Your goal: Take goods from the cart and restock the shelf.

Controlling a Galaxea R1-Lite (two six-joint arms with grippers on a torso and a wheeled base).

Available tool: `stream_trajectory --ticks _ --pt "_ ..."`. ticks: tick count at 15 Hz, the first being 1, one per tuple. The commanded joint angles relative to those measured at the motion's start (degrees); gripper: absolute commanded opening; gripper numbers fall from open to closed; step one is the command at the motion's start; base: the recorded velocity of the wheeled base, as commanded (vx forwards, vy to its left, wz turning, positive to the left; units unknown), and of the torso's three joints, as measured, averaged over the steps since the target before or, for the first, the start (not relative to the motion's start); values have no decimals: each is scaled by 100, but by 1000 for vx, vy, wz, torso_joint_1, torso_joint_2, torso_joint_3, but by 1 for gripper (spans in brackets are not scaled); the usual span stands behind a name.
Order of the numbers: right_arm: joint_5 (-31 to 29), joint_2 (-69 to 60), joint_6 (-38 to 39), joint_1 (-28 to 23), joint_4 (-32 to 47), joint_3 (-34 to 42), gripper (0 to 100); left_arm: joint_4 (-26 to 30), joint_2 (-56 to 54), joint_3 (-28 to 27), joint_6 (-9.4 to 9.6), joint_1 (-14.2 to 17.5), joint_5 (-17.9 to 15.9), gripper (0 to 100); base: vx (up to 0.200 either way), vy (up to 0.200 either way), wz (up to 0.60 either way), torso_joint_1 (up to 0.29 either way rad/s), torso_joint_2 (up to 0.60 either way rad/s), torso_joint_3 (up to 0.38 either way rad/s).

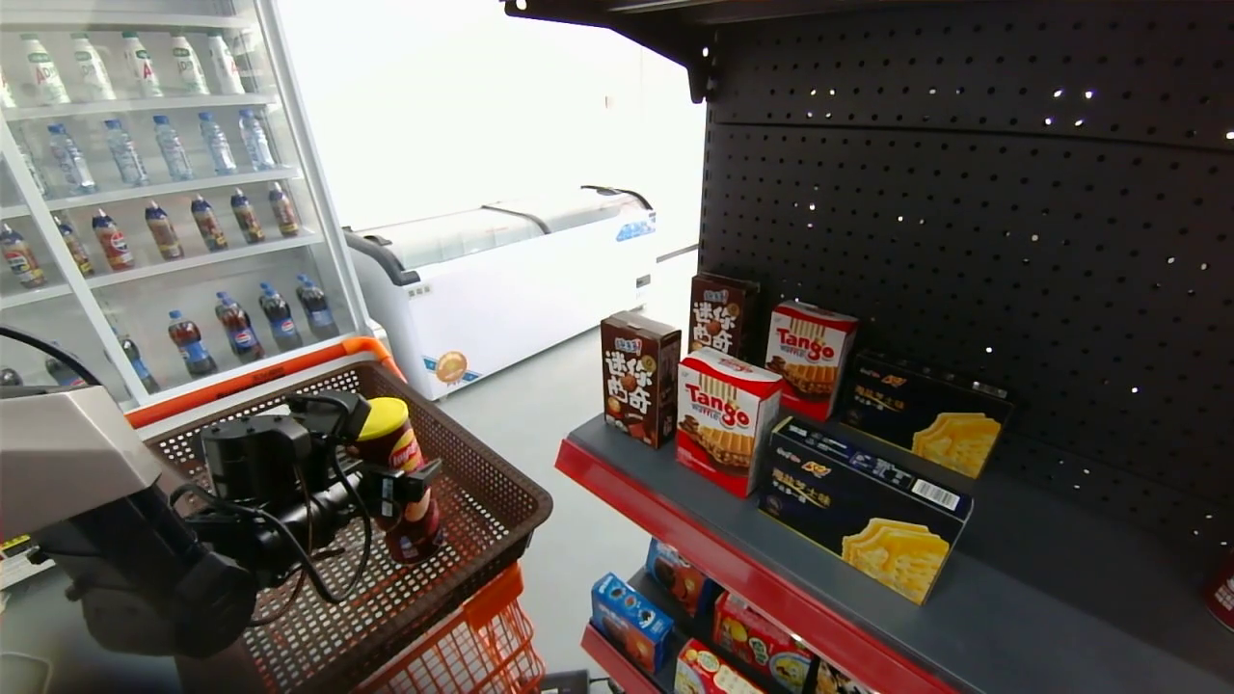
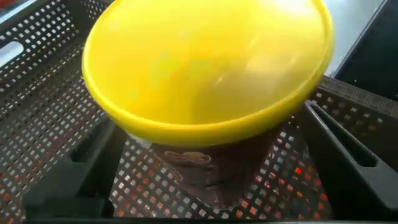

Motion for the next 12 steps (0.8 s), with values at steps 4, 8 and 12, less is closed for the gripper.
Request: stream_trajectory --ticks 4,8,12 --pt "6 2 -2 0 -1 0 100 -104 279 8 151 4 0 100 0 0 0 0 0 0" --pt "-3 2 -2 0 -1 0 100 -140 332 -106 221 -13 0 0 0 0 0 0 0 0" --pt "6 2 -2 0 -1 0 100 -166 306 79 467 -154 9 0 0 0 0 0 0 0"
